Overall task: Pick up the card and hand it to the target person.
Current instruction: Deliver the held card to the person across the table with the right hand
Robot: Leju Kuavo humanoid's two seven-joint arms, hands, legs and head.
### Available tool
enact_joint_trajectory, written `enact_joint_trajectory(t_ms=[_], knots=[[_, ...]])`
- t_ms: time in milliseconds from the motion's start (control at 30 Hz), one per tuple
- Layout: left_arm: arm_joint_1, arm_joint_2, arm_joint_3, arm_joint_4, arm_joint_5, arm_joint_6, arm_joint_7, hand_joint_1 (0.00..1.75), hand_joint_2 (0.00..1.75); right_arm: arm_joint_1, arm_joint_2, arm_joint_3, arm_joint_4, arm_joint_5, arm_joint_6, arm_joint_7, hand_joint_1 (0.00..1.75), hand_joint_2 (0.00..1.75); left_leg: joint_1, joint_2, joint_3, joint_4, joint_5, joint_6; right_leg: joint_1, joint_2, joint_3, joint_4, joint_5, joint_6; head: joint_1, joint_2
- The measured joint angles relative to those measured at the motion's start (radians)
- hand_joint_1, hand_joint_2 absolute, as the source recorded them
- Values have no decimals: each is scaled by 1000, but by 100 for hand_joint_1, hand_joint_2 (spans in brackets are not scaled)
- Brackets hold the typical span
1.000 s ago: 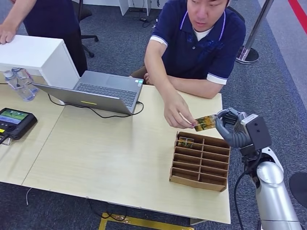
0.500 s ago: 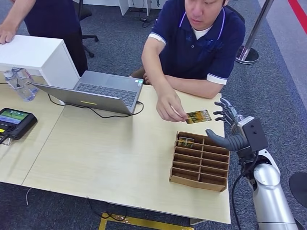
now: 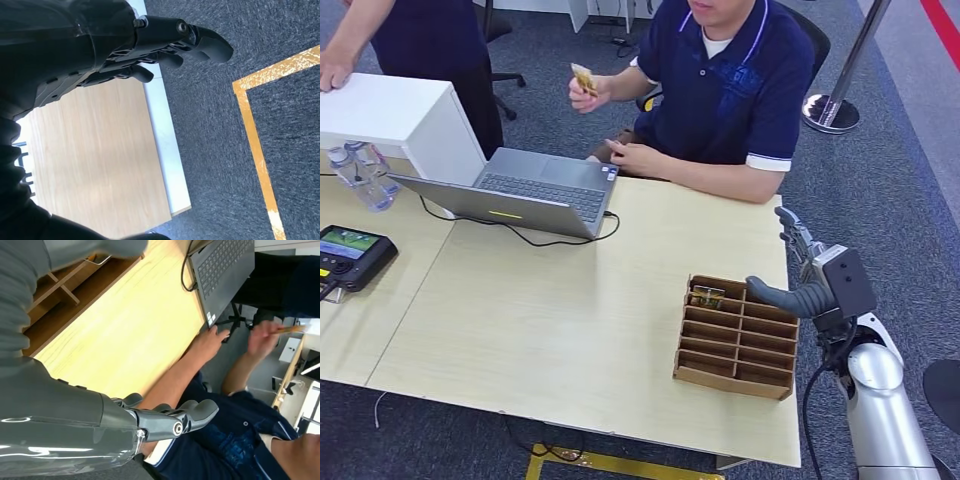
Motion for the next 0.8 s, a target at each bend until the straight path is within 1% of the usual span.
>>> enact_joint_trajectory(t_ms=[33,300,333,400,467,533,633,800], knots=[[0,0,0,0,0,2,0,0,0,1,0,-1,0,-1,-2,-1,115,175,0,0,0,0,0,0,0,0,0,0,0,0,0,0],[0,0,0,0,1,7,0,0,0,5,0,-17,-1,-3,-10,-2,115,175,0,0,0,0,0,0,0,0,0,0,0,0,0,0],[0,0,0,0,1,7,0,0,0,5,0,-18,-1,-3,-10,-2,117,175,0,0,0,0,0,0,0,0,0,0,0,0,0,0],[0,0,0,0,1,7,0,0,0,5,0,-18,-1,-3,-10,-2,127,175,0,0,0,0,0,0,0,0,0,0,0,0,0,0],[0,0,0,0,1,8,0,0,0,5,0,-19,-1,-3,-12,-3,145,175,0,0,0,0,0,0,0,0,0,0,0,0,0,0],[0,0,0,0,1,12,0,0,0,7,0,-21,-2,2,-27,-7,155,175,0,0,0,0,0,0,0,0,0,0,0,0,0,0],[0,0,0,0,3,16,2,0,0,13,1,-36,-15,39,-95,-11,153,175,0,0,0,0,0,0,0,0,0,0,0,0,0,0],[1,0,1,0,9,25,11,0,0,29,3,-94,-59,209,-316,21,154,175,0,0,0,0,0,0,0,0,0,0,0,0,0,0]])
